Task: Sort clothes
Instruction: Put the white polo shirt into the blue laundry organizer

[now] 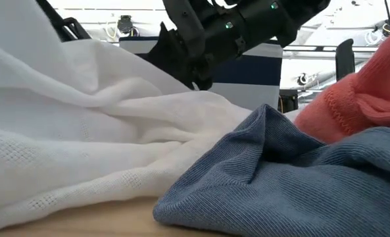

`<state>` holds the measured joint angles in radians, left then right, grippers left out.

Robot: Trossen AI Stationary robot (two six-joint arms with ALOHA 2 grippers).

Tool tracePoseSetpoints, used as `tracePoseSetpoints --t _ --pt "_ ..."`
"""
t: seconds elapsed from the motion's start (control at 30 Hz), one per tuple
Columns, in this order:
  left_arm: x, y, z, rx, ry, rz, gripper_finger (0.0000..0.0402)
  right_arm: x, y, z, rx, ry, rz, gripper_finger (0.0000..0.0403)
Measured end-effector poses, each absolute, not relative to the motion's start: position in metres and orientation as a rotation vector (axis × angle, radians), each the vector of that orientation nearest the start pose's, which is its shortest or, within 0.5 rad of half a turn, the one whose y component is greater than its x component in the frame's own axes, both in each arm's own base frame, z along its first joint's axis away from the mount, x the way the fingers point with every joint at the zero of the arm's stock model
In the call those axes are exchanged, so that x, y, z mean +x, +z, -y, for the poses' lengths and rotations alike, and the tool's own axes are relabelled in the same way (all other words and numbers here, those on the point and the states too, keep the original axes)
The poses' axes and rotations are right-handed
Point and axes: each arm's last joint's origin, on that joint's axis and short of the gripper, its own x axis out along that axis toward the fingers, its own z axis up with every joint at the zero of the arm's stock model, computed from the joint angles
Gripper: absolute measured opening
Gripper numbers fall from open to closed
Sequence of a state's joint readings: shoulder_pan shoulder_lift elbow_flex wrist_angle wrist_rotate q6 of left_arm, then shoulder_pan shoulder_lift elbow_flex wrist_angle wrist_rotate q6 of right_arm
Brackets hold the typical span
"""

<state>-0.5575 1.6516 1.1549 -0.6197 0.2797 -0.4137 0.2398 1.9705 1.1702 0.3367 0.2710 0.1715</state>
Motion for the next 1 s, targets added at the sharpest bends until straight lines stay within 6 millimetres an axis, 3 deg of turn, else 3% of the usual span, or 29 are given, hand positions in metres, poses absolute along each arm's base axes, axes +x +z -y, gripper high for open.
tracePoseSetpoints --t 0.27,0.6,0.7,0.93,1.0 --pt "0.273 0.217 0.180 -0.191 -0.503 -1.267 0.0002 0.415 0.170 -0.090 0.091 -0.090 -0.403 0.0203" --pt "0.273 0.217 0.181 -0.196 -0.512 -1.271 0.0001 0.423 0.144 -0.089 0.171 -0.068 -0.415 0.0196" --pt "0.273 0.217 0.181 -0.196 -0.512 -1.271 0.0001 0.423 0.141 -0.089 0.172 -0.068 -0.425 0.0168" --pt "0.273 0.214 0.180 -0.192 -0.504 -1.292 0.0001 0.422 0.148 -0.088 0.107 -0.049 -0.418 0.0027" --pt "0.272 0.214 0.180 -0.189 -0.500 -1.301 0.0001 0.421 0.151 -0.089 0.083 -0.044 -0.423 0.0008"
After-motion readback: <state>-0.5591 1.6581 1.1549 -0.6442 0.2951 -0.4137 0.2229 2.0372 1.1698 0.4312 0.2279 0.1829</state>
